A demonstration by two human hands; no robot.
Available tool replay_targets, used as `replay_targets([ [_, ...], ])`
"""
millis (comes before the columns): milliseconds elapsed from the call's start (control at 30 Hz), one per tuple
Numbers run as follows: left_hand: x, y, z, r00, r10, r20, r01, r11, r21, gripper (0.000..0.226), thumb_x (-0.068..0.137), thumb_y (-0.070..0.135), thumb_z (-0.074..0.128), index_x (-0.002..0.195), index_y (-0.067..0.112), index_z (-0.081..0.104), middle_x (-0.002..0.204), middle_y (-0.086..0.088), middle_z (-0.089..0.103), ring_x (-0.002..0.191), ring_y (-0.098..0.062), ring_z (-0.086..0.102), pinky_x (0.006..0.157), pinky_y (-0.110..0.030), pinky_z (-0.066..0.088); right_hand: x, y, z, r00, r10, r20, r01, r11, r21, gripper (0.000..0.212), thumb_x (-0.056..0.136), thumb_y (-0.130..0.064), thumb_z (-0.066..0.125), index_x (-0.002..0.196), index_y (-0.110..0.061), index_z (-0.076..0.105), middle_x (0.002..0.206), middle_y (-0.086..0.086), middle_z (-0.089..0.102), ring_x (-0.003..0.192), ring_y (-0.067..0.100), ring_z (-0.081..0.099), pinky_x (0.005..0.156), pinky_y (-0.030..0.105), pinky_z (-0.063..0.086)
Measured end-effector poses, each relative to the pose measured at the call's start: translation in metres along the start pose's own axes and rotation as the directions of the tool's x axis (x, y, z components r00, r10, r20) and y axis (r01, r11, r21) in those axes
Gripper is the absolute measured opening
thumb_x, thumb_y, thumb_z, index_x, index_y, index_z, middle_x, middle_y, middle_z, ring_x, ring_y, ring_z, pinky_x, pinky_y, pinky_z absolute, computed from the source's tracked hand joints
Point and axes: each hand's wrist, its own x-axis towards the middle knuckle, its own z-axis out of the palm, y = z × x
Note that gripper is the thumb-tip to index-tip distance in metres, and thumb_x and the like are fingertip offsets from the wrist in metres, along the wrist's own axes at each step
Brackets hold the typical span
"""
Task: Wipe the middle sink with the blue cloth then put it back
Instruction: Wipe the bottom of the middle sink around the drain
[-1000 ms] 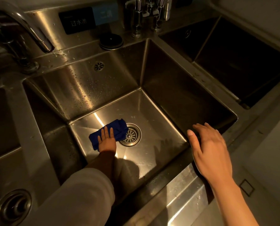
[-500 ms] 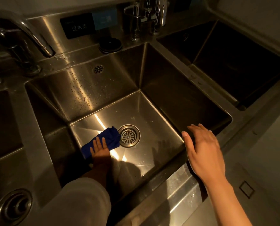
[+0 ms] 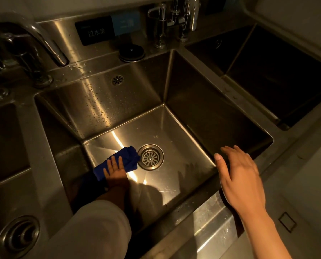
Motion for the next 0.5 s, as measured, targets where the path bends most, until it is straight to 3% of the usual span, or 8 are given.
replay_targets([
  [500, 0.052, -0.015, -0.034, 1.000, -0.021, -0.023, 0.020, 0.998, -0.063, 0.072, 0.099, 0.012, 0.041, 0.154, 0.020, -0.006, 0.162, -0.006, -0.010, 0.149, -0.028, -0.007, 0.120, -0.048, 0.008, 0.000, 0.000, 0.001, 1.000, -0.010, -0.016, 0.010, 1.000, 0.021, 0.050, 0.092, -0.042, 0.032, 0.124, -0.011, 0.054, 0.130, 0.009, 0.055, 0.131, 0.021, 0.038, 0.111, 0.038, 0.021],
])
